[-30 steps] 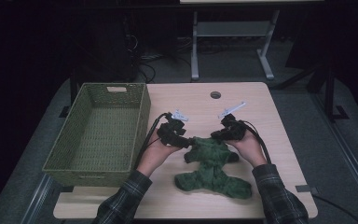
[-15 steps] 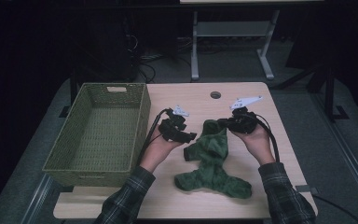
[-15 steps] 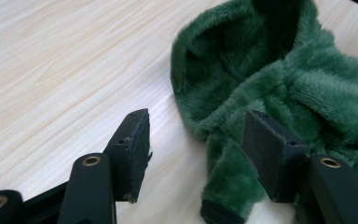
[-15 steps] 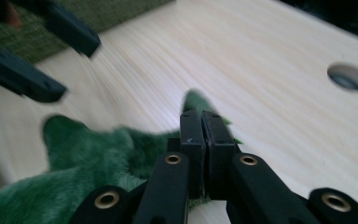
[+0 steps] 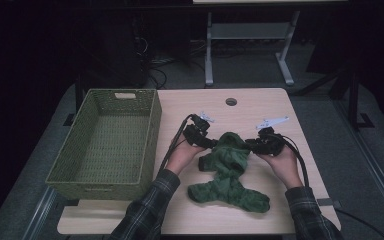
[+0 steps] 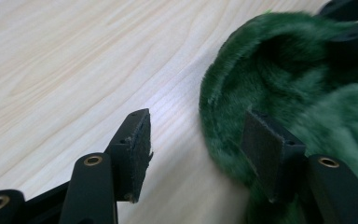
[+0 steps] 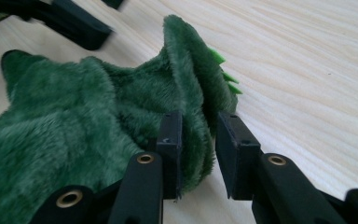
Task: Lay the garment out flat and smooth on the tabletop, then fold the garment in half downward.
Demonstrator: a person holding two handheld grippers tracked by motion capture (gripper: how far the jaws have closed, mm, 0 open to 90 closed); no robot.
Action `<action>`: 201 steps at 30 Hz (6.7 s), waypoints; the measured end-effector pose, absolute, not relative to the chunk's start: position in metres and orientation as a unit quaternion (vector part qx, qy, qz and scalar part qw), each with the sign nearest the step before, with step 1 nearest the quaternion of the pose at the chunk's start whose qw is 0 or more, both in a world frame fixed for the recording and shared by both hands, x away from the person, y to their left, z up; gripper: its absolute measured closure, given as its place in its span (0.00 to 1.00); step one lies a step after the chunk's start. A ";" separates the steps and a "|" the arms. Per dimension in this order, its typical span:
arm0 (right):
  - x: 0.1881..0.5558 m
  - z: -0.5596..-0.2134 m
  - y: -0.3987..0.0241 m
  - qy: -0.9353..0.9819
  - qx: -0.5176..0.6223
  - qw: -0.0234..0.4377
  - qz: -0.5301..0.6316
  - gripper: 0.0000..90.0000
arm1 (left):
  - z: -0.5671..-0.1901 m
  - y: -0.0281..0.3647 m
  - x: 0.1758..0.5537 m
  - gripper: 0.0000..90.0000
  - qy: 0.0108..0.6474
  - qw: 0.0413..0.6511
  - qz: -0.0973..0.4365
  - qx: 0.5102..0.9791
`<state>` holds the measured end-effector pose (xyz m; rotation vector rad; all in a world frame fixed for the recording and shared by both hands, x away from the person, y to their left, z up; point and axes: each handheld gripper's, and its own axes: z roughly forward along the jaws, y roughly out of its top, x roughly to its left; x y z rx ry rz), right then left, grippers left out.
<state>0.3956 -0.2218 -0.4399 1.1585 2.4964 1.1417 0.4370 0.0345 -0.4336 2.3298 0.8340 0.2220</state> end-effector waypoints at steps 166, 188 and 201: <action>0.270 -0.466 -0.050 0.907 0.203 0.125 0.347 0.96 | -0.477 0.137 0.244 0.14 0.271 0.372 0.115 0.880; 0.281 -0.415 -0.131 0.825 0.284 0.071 0.483 0.95 | -0.477 0.137 0.244 0.14 0.272 0.373 0.114 0.880; 0.286 -0.427 -0.179 0.823 0.347 0.089 0.442 0.92 | -0.477 0.137 0.244 0.14 0.272 0.372 0.115 0.880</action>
